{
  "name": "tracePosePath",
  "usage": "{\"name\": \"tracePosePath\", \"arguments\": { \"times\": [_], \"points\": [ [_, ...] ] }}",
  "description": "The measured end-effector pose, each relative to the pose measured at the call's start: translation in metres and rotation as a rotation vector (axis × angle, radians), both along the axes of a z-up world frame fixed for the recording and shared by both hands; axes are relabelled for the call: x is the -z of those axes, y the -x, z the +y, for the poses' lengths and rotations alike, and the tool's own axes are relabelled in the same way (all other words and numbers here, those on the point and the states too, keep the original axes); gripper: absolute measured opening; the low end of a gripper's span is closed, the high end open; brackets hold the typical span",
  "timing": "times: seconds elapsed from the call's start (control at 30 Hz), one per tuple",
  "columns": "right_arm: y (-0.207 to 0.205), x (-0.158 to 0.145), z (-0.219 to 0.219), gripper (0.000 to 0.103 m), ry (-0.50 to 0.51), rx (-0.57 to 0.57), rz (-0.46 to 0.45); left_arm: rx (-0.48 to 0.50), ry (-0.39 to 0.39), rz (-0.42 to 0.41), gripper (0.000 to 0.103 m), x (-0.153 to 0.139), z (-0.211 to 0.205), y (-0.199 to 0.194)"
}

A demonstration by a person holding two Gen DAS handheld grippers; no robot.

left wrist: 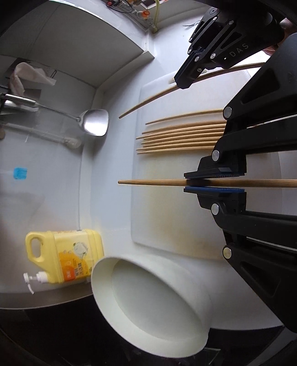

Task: Organize utensils
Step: 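Carry the left tool's chopstick over the white basin while the right tool carries its chopstick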

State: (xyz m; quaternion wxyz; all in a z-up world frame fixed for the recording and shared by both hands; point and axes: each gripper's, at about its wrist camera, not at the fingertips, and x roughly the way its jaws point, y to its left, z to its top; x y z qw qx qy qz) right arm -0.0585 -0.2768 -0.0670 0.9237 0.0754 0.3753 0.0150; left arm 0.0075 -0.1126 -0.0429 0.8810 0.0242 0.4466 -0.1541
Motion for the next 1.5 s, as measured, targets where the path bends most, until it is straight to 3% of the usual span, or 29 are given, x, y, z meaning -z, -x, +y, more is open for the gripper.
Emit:
{"name": "tracePosePath", "arguments": {
  "times": [0.23, 0.43, 0.8, 1.03, 1.5],
  "points": [
    [-0.025, -0.039, 0.051, 0.006, -0.019, -0.114, -0.041, -0.125, 0.011, -0.042, 0.007, -0.045, 0.067, -0.004],
    [-0.06, -0.048, 0.12, 0.006, -0.019, -0.175, -0.042, -0.172, 0.001, -0.094, 0.007, -0.065, 0.138, -0.029],
    [-0.135, -0.033, 0.24, 0.006, -0.046, -0.234, 0.025, -0.167, 0.01, -0.024, 0.007, -0.035, 0.247, -0.104],
    [-0.175, -0.014, 0.273, 0.006, -0.059, -0.216, 0.076, -0.145, 0.027, 0.041, 0.007, -0.009, 0.265, -0.139],
    [-0.22, 0.022, 0.269, 0.006, -0.056, -0.178, 0.196, -0.131, -0.011, 0.121, 0.007, 0.037, 0.257, -0.18]
  ]
}}
